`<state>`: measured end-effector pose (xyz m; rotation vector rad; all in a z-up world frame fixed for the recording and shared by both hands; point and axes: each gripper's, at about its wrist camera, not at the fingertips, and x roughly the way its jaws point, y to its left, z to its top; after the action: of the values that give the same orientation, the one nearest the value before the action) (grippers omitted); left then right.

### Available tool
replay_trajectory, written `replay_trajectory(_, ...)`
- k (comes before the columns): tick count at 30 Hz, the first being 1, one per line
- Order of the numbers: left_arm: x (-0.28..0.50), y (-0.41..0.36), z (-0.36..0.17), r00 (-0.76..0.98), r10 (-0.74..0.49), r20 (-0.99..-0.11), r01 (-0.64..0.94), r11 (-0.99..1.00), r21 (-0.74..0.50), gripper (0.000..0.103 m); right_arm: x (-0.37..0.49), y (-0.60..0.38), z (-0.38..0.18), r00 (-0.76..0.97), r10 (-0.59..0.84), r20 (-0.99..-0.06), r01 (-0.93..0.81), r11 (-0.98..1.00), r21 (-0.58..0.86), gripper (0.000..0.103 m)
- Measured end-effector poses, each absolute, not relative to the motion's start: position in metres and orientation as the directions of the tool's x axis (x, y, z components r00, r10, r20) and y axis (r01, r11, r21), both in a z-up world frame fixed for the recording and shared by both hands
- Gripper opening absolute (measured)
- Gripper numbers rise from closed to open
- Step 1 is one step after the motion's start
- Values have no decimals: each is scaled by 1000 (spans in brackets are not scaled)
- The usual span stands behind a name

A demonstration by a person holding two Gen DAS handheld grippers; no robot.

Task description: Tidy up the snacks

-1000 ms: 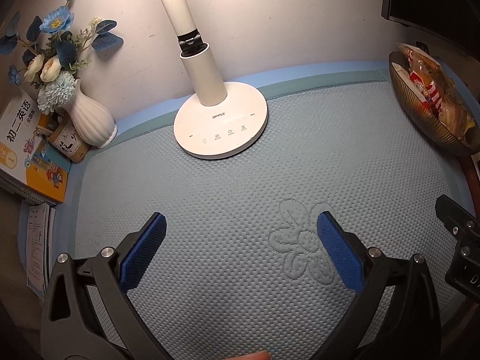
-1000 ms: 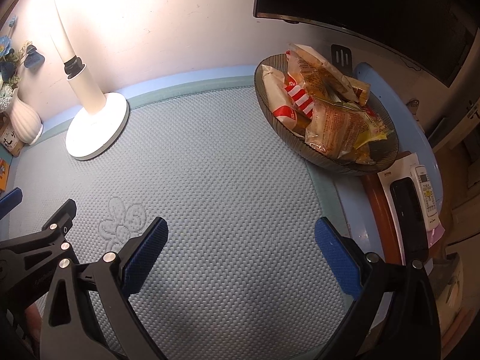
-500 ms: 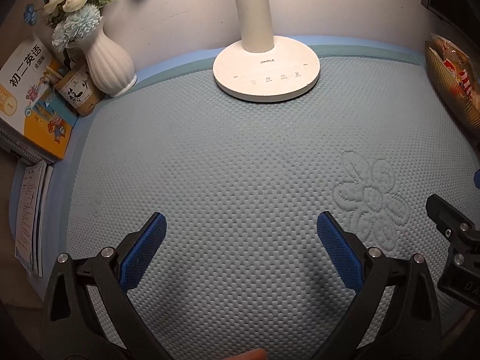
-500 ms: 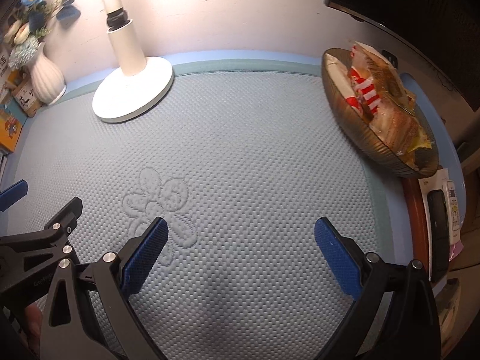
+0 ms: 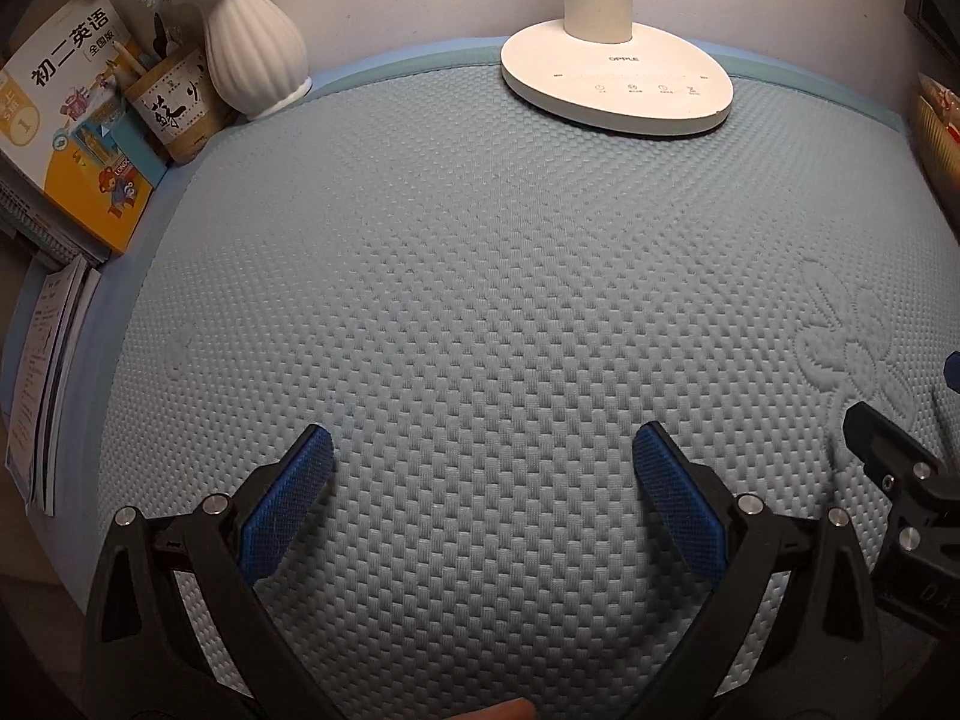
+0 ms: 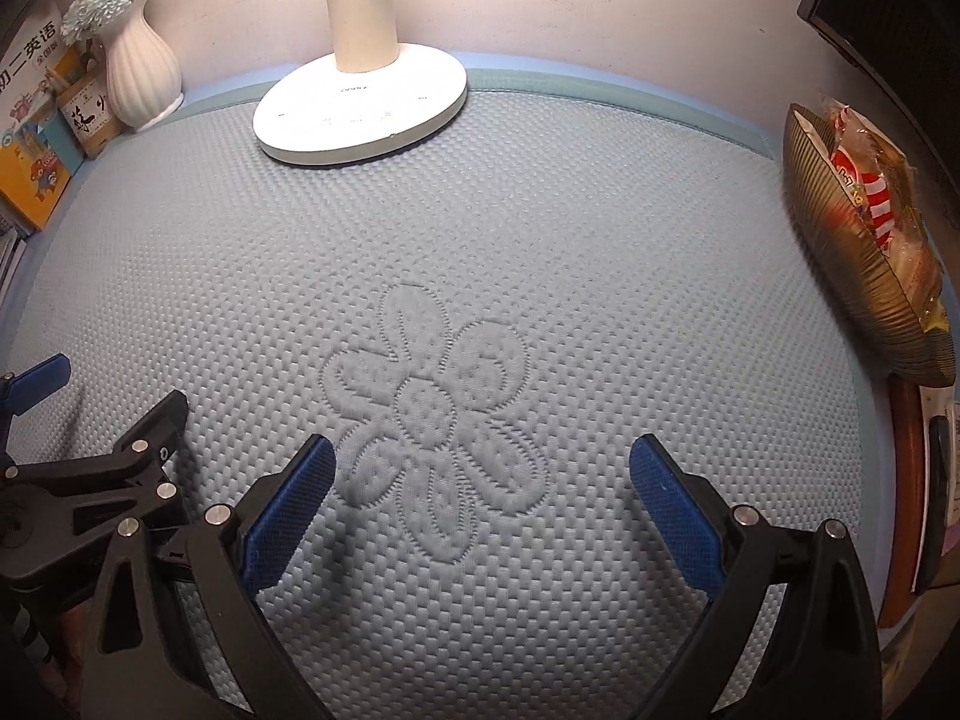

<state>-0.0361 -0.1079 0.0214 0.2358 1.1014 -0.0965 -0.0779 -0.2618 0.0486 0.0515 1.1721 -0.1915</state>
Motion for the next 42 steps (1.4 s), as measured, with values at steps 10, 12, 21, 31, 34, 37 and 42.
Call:
replay_trajectory(10,-39,-84,13,475,-106,-874,146,988,-40,100,-72,-259,21,369,-97,-924,184,982,-29,98)
replay_trajectory(12,-42,-89,11,489,-86,-868,155,988,-11,100,-72,-259,19,372,-93,-924,184,983,-25,98)
replay_trajectory(21,-51,-94,13,536,-68,-842,118,993,-6,100,-92,-256,16,501,-100,-860,176,984,-12,98)
replay_trajectory(31,-50,-92,14,528,-68,-846,121,993,-4,100,-89,-252,17,526,-111,-843,185,983,-14,98)
replay_trajectory(34,-49,-90,12,534,-68,-843,122,992,-3,100,-96,-255,17,546,-116,-830,196,981,-8,98)
replay_trajectory(37,-48,-90,12,537,-67,-841,124,992,0,100,-101,-255,17,563,-127,-817,205,979,-11,98)
replay_trajectory(42,-49,-93,13,541,-61,-839,129,992,11,100,-104,-257,17,566,-121,-815,205,979,-3,98)
